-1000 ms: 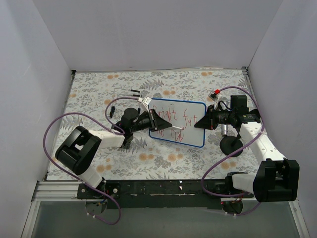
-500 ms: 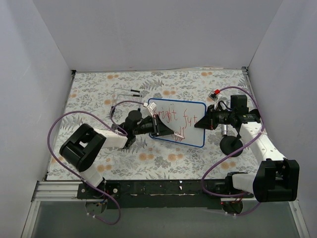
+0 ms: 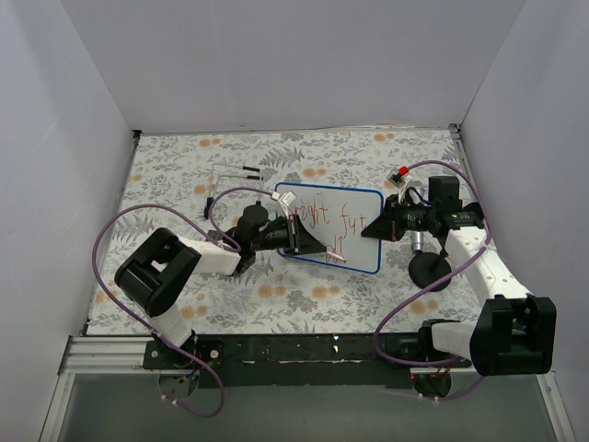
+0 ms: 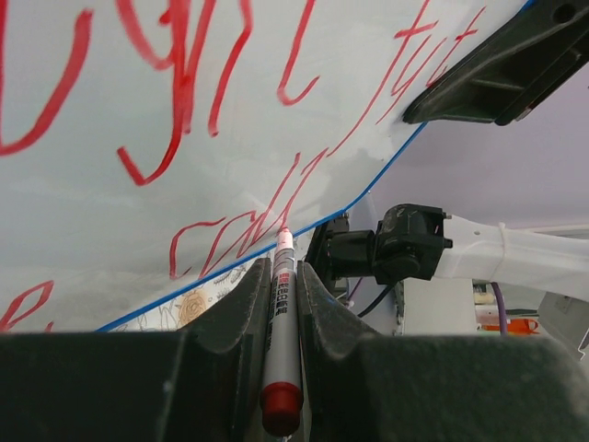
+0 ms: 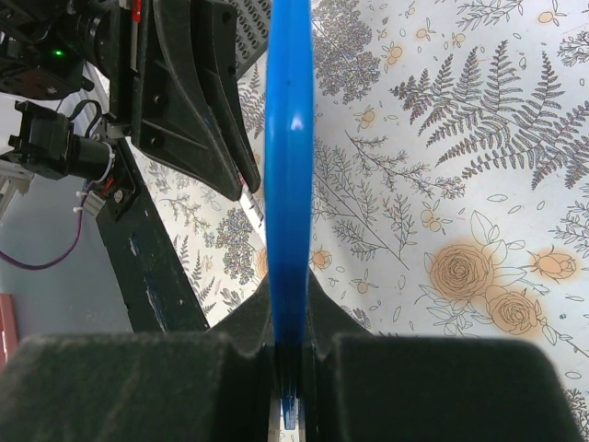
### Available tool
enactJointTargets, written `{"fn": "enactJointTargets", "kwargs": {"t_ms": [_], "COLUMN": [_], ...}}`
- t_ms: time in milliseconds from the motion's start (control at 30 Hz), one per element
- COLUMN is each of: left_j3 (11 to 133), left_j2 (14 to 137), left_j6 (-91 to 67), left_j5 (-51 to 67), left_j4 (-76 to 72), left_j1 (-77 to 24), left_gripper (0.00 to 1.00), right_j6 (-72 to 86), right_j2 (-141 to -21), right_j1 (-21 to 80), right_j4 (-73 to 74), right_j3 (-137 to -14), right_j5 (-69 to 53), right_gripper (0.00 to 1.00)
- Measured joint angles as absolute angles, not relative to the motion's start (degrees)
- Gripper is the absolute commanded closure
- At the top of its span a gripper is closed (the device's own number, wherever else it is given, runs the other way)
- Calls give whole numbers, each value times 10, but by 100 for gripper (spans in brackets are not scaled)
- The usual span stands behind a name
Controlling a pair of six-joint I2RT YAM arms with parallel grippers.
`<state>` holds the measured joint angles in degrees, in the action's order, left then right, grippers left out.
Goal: Write a sentence on the whiteboard
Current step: Write with the whiteboard marker without the cap on the whiteboard.
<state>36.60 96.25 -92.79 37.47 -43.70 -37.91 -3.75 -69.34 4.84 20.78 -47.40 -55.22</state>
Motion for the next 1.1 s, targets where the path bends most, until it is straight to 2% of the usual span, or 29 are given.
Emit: {"fn": "enactJointTargets", "kwargs": {"t_ms": [400, 800, 1100], "left_j3": [390, 329, 256], "left_j2": [955, 790, 743], "left_j6": [-944, -917, -910], "left_j5": [369, 344, 319], "left_j4": [-454, -415, -398], "left_j1": [-379, -376, -376], "left_gripper": [100, 100, 100], "right_j6": [-36, -34, -34], "right_j2": [-693, -692, -690], "right_j1": [48, 48, 48], "right_j4": [208, 208, 209], "right_j3": [-474, -470, -470], "right_j5": [-552, -556, -555], "right_gripper": [99, 99, 99]}}
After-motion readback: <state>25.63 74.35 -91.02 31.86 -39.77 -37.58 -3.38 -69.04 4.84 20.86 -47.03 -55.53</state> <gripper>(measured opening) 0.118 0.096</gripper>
